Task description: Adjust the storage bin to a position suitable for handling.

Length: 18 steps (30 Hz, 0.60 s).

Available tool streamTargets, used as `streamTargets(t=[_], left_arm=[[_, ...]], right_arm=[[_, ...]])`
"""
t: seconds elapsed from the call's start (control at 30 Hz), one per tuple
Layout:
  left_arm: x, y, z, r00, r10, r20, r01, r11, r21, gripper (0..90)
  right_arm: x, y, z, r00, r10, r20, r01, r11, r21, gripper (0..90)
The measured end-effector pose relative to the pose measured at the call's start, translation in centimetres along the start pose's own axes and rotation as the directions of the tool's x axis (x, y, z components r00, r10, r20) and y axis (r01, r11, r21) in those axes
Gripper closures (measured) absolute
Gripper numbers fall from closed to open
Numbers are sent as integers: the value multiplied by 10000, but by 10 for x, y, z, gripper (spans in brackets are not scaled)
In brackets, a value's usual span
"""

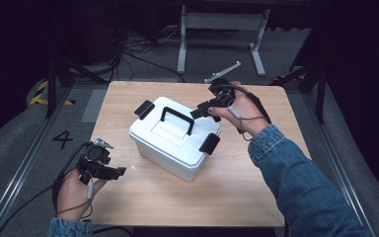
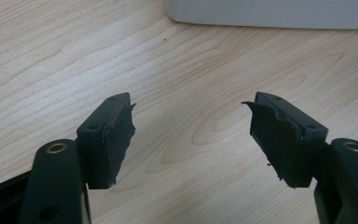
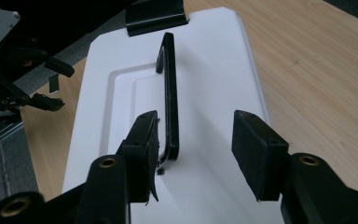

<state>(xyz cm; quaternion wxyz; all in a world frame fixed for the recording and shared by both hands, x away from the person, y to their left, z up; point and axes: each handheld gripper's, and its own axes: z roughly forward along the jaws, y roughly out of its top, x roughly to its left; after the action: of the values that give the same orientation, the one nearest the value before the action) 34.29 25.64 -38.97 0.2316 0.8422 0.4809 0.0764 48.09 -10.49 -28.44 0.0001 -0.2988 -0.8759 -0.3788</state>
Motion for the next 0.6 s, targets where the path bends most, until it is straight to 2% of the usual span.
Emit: streamTargets(t=[0.27,0.43,0.6], left_arm=[[1,3,2,10000,21,4,-21,10000,26,304],[2,5,2,10000,39,55,-39,10000,33,304],[1,7,5,10000,32,75,-33,9999,126,303]], right_arm=[[10,5,28,9992,-241,-315,257,9984,503,548],[10,8,42,9986,-392,-359,419,9962,764,604],[11,10,54,9968,-488,-639,550,9936,989,676]])
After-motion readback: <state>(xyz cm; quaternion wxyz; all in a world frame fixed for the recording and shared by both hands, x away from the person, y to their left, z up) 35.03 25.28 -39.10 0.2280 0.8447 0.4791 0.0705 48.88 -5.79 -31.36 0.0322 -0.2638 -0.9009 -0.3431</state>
